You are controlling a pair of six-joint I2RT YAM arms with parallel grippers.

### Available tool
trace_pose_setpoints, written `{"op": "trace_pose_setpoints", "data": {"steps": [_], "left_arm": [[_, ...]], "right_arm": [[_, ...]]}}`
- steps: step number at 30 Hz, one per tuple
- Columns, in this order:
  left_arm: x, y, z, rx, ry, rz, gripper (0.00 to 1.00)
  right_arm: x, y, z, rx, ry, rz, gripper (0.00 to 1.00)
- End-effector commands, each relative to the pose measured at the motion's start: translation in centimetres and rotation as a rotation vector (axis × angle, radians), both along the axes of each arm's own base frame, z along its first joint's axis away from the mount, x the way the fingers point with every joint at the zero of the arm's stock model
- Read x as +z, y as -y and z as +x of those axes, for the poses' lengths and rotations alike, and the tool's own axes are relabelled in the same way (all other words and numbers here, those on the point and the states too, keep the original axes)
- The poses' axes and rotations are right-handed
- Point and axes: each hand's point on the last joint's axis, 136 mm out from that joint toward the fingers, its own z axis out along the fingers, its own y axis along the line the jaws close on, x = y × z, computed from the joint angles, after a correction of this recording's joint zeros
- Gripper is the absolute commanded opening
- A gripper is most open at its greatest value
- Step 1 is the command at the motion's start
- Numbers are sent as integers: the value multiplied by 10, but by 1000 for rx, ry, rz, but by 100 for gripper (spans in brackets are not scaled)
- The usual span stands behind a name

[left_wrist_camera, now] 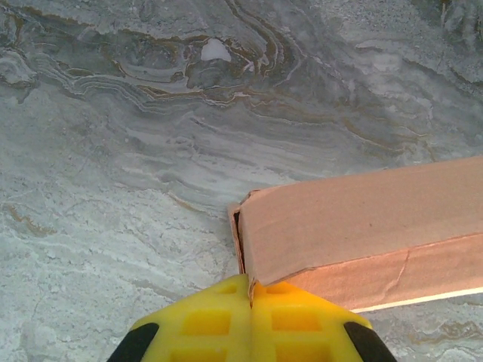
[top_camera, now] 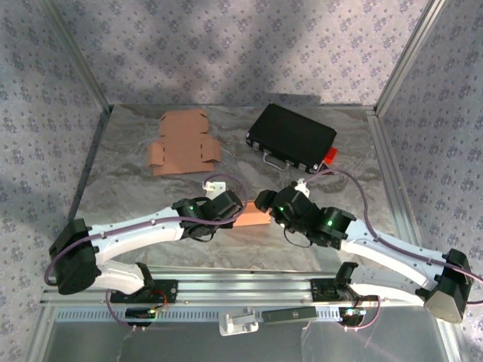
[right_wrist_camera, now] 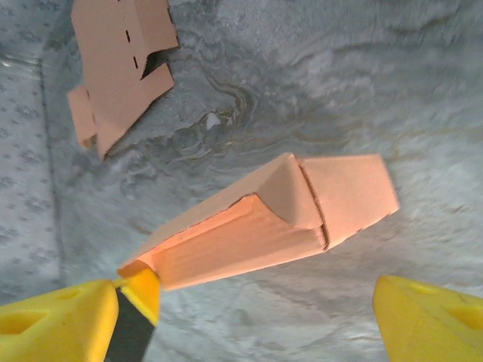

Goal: Fold the paper box

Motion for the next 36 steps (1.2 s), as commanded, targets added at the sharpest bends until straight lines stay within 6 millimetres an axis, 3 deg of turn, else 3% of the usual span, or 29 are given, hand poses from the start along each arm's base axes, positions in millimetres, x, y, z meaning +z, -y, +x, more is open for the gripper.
{"op": "trace_pose_setpoints", "data": {"steps": [1, 5, 14, 21, 25, 36], "left_arm": [[3, 0, -3, 1, -10, 24, 0], [4, 2, -2, -1, -7, 19, 0], [5, 6, -1, -6, -3, 21, 0], [4, 8, -2, -9, -4, 22, 0], [5, 9, -2, -11, -2, 21, 0], [5, 8, -2, -9, 0, 23, 0]], "right_arm": [[21, -18, 4, -118, -92, 280, 90], [13, -23, 3, -180, -167, 394, 91], [-28, -7, 2, -283, -282, 476, 90], [-27, -9, 20, -214, -226, 512, 88], [-37, -13, 24, -186, -252, 508, 87], [-58, -15, 27, -190, -276, 485, 68]]}}
